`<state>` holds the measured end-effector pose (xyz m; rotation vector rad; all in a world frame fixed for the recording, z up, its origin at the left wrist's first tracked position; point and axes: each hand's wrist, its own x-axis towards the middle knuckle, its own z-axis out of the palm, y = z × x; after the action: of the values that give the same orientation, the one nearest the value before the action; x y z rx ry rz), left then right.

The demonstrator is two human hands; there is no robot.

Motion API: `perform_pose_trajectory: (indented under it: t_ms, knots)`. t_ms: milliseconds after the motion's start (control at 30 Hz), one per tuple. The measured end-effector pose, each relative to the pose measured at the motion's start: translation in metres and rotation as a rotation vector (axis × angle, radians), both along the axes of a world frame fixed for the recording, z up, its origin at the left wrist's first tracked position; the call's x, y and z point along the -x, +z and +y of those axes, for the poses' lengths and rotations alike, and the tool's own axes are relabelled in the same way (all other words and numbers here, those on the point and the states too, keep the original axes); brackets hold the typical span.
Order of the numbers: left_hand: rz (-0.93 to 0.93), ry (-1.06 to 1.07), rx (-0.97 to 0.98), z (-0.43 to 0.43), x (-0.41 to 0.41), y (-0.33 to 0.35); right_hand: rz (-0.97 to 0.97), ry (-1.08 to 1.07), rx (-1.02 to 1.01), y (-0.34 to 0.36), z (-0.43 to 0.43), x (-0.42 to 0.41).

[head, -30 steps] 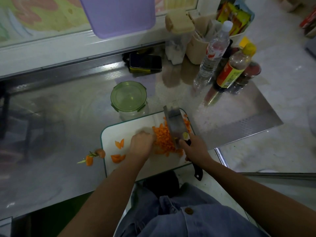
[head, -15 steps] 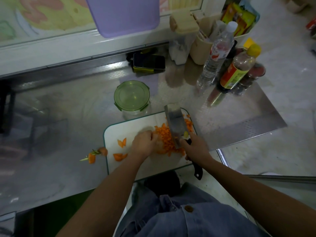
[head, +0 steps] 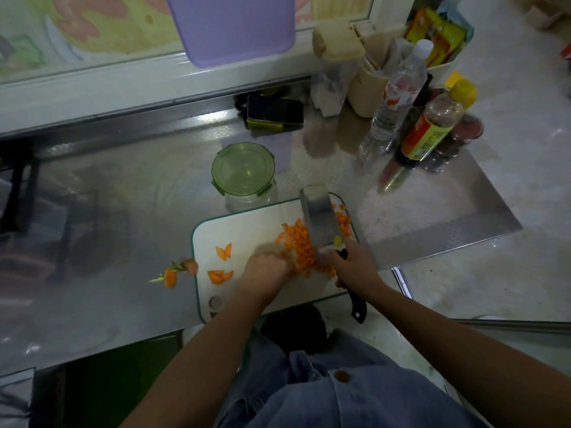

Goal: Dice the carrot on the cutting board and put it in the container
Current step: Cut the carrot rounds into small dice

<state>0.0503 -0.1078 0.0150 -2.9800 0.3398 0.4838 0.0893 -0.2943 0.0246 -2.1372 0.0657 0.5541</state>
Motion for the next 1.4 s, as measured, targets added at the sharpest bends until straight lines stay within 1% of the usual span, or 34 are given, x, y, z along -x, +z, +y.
perform_pose_trajectory:
  t_ms: [100,167,233,267,333,433,500,533,633,733,833,900,967,1067,1167,1267,1333,1400]
  knots:
    - [-0.023,-0.02,-0.044,-0.01,0.0,0.001,-0.014,0.004,-0.011,0.001,-0.002,0.003]
    - [-0.103,-0.028,-0.053,-0.013,0.0,0.001,-0.019,0.007,-0.02,0.003,-0.003,0.005]
    - [-0.115,0.033,0.012,-0.012,0.0,-0.004,-0.018,0.0,-0.023,0.005,-0.002,0.006]
    - [-0.109,0.112,0.109,-0.01,-0.001,-0.007,-0.023,-0.001,-0.028,0.006,-0.002,0.006]
    - [-0.137,0.333,0.372,0.0,0.002,-0.01,-0.032,-0.001,-0.031,0.005,0.0,0.007]
    - [-0.28,0.712,0.704,0.019,0.011,-0.009,-0.058,0.055,-0.031,0.002,0.006,0.011]
    - [-0.36,0.939,0.802,0.034,0.018,-0.01,-0.089,0.15,-0.018,-0.004,0.013,0.016]
    - [-0.39,1.01,0.832,0.04,0.021,-0.011,-0.109,0.202,-0.013,-0.008,0.017,0.02]
    - [-0.436,1.109,0.923,0.05,0.029,-0.015,-0.162,0.328,-0.006,-0.013,0.031,0.033]
    - [-0.441,1.16,0.943,0.051,0.031,-0.018,-0.194,0.417,-0.021,-0.017,0.042,0.043]
    - [-0.418,1.146,0.931,0.047,0.032,-0.018,-0.134,0.457,0.031,-0.022,0.045,0.049]
    - [-0.399,1.115,0.901,0.046,0.034,-0.016,-0.136,0.454,0.068,-0.025,0.042,0.049]
    - [-0.347,1.062,0.823,0.045,0.034,-0.015,-0.174,0.434,0.073,-0.024,0.036,0.048]
    - [-0.244,0.917,0.709,0.043,0.032,-0.013,-0.201,0.271,0.101,-0.029,0.026,0.041]
    - [-0.156,0.707,0.603,0.037,0.028,-0.012,-0.212,0.163,0.136,-0.023,0.019,0.033]
    - [-0.141,0.544,0.481,0.031,0.017,-0.017,-0.205,0.176,0.108,-0.014,0.019,0.028]
    - [-0.126,0.509,0.409,0.029,0.012,-0.02,-0.197,0.198,0.091,-0.011,0.021,0.027]
    - [-0.12,0.493,0.381,0.029,0.01,-0.021,-0.208,0.209,0.082,-0.014,0.023,0.025]
